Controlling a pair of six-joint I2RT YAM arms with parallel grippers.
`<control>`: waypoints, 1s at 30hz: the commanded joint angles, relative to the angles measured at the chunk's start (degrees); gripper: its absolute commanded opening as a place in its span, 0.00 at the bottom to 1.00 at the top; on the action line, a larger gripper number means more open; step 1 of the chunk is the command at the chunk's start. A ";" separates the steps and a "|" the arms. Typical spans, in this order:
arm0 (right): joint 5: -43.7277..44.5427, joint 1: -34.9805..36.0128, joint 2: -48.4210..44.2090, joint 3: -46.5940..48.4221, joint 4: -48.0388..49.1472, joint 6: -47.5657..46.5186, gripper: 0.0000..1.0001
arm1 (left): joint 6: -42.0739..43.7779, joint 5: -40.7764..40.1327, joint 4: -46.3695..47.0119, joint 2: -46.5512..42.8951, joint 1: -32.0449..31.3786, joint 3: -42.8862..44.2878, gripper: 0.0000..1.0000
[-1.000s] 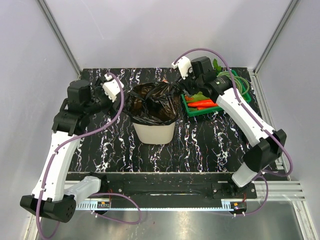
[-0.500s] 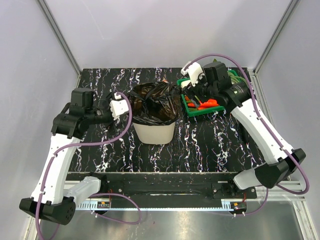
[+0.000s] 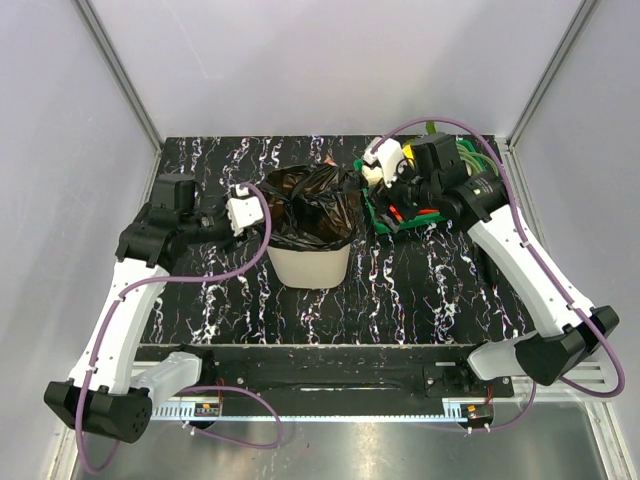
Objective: Put the trash bags into the trash bin
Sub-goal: Place the trash bag in the trash bin.
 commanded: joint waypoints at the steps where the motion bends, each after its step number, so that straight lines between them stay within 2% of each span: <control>1: -9.91 -0.09 -1.94 0.23 -0.33 2.47 0.74 | 1.95 3.93 2.47 -0.16 0.06 -1.16 0.41; 2: -10.97 -0.09 -1.68 0.23 -0.25 2.82 0.74 | 2.21 4.28 2.21 -0.07 0.15 -1.25 0.36; 6: -14.05 -0.09 -0.19 0.32 -0.16 3.88 0.75 | 3.71 5.95 0.72 -0.16 -0.03 -1.25 0.29; 8: -14.85 -0.09 0.43 0.15 0.80 5.37 0.75 | 4.23 6.74 -0.07 -0.16 -0.20 -1.25 0.15; 11: -16.17 -0.44 1.57 -0.03 2.29 7.56 0.76 | 5.03 7.27 -0.78 -0.16 -0.55 -1.16 0.00; 18: -21.44 -2.55 5.17 0.94 2.91 10.03 0.76 | 5.82 7.71 -1.84 -0.42 -0.99 -1.16 0.00; 30: -34.97 -4.75 8.34 1.47 1.08 5.38 0.70 | 6.17 6.91 -2.19 -0.33 -1.35 -0.90 0.00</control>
